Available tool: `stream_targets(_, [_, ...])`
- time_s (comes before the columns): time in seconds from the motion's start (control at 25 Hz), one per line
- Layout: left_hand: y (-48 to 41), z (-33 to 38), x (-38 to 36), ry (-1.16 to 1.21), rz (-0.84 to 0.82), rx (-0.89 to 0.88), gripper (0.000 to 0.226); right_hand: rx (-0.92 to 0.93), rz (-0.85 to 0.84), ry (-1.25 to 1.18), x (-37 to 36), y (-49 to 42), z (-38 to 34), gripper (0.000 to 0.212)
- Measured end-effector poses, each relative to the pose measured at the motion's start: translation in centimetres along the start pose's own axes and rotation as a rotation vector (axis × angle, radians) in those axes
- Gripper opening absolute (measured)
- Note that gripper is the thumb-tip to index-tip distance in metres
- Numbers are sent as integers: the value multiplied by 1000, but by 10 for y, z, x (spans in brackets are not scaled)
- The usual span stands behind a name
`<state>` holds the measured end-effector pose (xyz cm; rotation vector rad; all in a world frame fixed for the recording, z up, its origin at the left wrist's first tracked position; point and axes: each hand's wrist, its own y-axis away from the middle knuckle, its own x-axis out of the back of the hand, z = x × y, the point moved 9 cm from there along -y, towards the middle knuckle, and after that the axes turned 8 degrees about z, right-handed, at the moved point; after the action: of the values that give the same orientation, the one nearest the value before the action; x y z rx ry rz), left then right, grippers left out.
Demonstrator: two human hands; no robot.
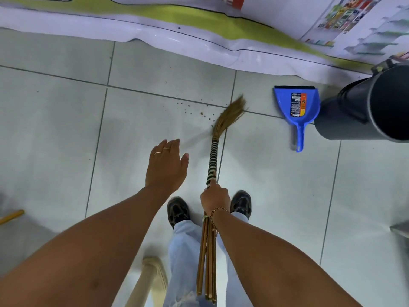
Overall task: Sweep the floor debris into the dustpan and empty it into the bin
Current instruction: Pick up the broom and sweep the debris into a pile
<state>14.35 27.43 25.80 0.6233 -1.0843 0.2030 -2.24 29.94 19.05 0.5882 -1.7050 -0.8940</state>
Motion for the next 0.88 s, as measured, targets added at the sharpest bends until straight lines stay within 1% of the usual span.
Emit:
stream_targets(0.16, [5,-15,3,11,-6,20,49,96,7,96,-6,5,-22,40])
stream_targets(0.32, [13,-28,14,23,39,32,48,187,17,126,-15,11,-47,39])
stream_targets(0.44, [21,-45,22,19,58,58,47,265,90,101,-14,25,-57,39])
stream_targets(0.52, [26,-54,26,18,61,72,47,264,154,62,-9,39,-47,39])
stream_targets(0.6, [31,-58,27,30,59,84,47,186,175,-11,-9,53,-23,45])
stream_targets(0.72, [38,-59,26,49,51,74,47,7,166,-115,-19,67,23,54])
stream_targets(0.8, [38,-61,23,45,48,59,48,-96,119,-106,-39,73,44,53])
stream_targets(0.88, [38,-66,22,45,42,69,48,-169,44,-130,-60,77,48,47])
